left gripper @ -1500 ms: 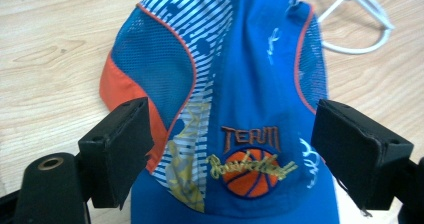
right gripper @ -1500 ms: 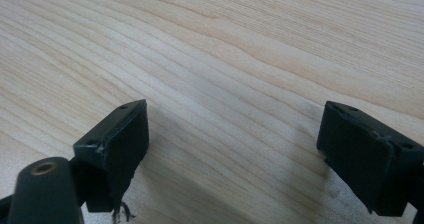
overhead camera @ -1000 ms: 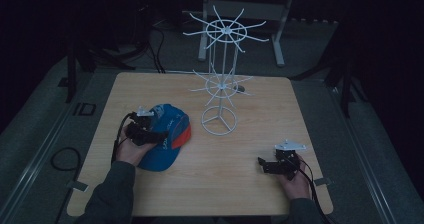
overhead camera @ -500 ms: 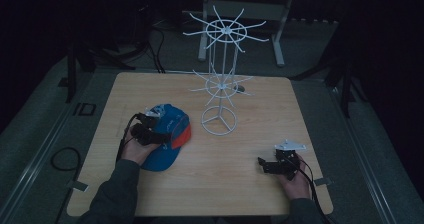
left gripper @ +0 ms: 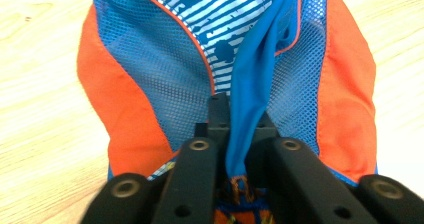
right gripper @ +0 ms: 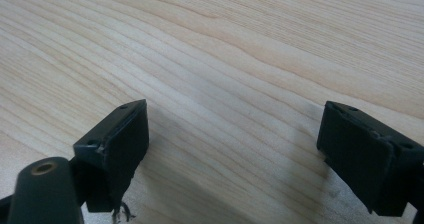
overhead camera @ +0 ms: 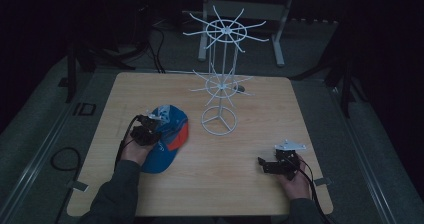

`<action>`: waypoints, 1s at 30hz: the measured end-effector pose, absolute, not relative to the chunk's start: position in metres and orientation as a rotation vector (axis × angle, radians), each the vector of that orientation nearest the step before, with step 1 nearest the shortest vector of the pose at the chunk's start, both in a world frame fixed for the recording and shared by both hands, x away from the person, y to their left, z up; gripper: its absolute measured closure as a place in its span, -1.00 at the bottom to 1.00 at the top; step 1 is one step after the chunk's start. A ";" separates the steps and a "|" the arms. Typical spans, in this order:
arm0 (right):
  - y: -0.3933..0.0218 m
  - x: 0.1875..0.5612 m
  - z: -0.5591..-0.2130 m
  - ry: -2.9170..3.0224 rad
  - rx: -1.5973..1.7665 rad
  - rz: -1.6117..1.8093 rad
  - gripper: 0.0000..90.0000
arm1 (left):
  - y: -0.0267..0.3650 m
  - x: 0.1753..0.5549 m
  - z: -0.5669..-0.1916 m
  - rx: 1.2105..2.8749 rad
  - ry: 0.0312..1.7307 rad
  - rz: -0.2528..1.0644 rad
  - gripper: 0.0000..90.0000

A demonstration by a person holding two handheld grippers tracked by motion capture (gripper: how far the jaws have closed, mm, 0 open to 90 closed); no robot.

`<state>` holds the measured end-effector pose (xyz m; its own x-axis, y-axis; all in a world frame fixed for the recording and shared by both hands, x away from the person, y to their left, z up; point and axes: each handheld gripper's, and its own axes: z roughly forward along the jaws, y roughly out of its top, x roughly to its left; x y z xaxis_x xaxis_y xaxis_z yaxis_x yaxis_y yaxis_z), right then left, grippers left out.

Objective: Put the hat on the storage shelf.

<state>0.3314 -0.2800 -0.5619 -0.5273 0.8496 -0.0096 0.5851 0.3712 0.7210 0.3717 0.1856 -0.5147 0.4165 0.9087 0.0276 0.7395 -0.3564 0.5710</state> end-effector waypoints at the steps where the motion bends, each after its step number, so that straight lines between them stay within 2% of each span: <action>1: -0.280 0.331 -0.562 2.257 1.250 0.954 -0.71 | 0.186 0.371 -0.514 2.190 1.398 0.473 0.96; 30: -0.280 0.331 -0.562 2.257 1.250 0.954 -0.71 | 0.223 0.360 -0.479 2.020 1.385 0.508 0.99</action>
<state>0.3314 -0.2799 -0.5619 -0.5271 0.8498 -0.0094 0.5852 0.3710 0.7210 0.3601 0.2225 -0.4793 0.3732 0.9271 -0.0355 0.6846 -0.2494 0.6849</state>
